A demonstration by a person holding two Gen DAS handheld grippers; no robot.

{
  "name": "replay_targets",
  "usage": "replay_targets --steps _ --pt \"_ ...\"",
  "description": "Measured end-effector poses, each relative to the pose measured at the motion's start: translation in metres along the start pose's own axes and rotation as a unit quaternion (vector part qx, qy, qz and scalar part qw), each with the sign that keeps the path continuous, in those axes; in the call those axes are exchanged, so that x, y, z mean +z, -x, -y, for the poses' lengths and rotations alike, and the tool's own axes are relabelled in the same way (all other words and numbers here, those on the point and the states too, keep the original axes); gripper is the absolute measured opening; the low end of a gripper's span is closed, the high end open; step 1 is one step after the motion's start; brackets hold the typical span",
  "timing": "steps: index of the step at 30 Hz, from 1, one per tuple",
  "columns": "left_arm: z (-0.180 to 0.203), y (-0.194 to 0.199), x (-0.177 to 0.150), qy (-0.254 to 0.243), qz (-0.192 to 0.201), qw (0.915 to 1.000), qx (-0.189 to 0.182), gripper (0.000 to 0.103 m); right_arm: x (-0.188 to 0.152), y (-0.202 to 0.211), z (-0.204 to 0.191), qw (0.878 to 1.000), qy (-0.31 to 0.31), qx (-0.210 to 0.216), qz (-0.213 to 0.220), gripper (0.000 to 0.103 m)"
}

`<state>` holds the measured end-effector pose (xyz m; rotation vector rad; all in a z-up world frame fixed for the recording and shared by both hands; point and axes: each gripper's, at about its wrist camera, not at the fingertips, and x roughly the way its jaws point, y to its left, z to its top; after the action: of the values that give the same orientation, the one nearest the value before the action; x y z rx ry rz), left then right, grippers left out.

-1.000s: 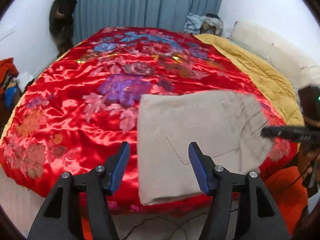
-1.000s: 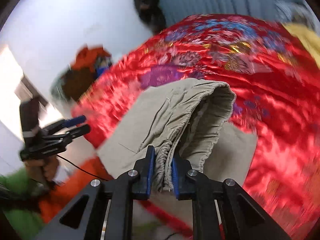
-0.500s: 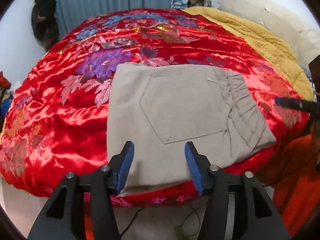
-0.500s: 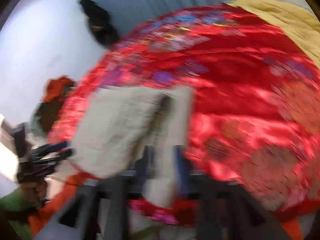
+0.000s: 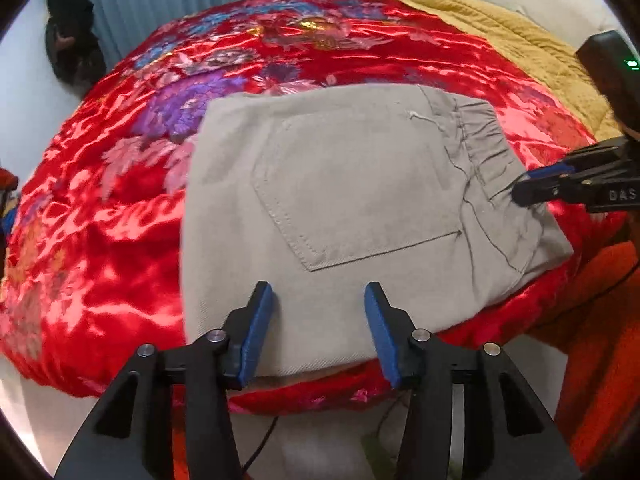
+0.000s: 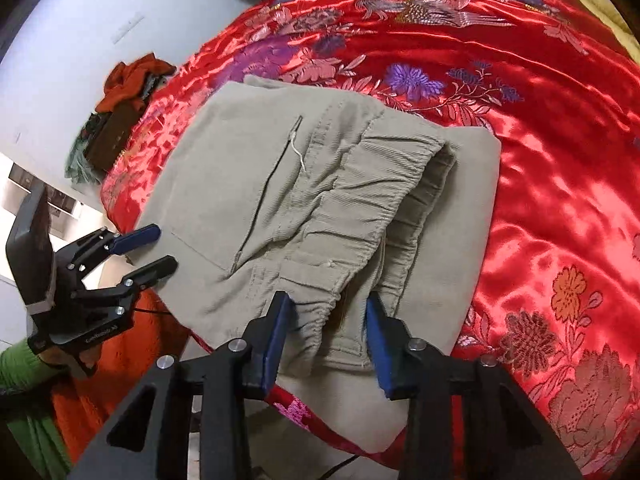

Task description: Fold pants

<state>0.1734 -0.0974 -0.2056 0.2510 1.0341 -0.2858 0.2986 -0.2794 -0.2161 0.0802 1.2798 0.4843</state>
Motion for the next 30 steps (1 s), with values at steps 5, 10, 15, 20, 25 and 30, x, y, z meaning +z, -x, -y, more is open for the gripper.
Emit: replay_targets --steps 5,10,15,20,25,30 --pt "-0.006 0.046 0.014 0.015 0.044 0.9971 0.06 0.069 -0.01 0.065 -0.019 0.996 -0.002 0.003 0.09 0.012" --pt "-0.004 0.031 0.018 0.001 0.027 0.9964 0.08 0.069 -0.032 0.057 0.011 0.995 -0.047 -0.032 0.088 0.012" --pt "-0.01 -0.009 0.007 0.011 -0.035 0.9971 0.066 0.053 -0.052 0.012 0.02 0.992 -0.065 -0.078 0.073 0.019" --pt "-0.013 -0.007 0.01 0.014 -0.032 0.9975 0.062 0.053 -0.053 0.029 0.021 0.989 -0.082 -0.084 0.092 0.035" --pt "-0.012 -0.01 0.008 0.012 -0.031 0.9973 0.065 0.053 -0.055 0.059 0.004 0.982 -0.057 -0.125 0.131 0.035" --pt "-0.006 -0.017 0.004 -0.01 -0.038 0.9965 0.074 0.057 -0.055 0.057 -0.023 0.988 -0.038 -0.043 0.145 0.035"
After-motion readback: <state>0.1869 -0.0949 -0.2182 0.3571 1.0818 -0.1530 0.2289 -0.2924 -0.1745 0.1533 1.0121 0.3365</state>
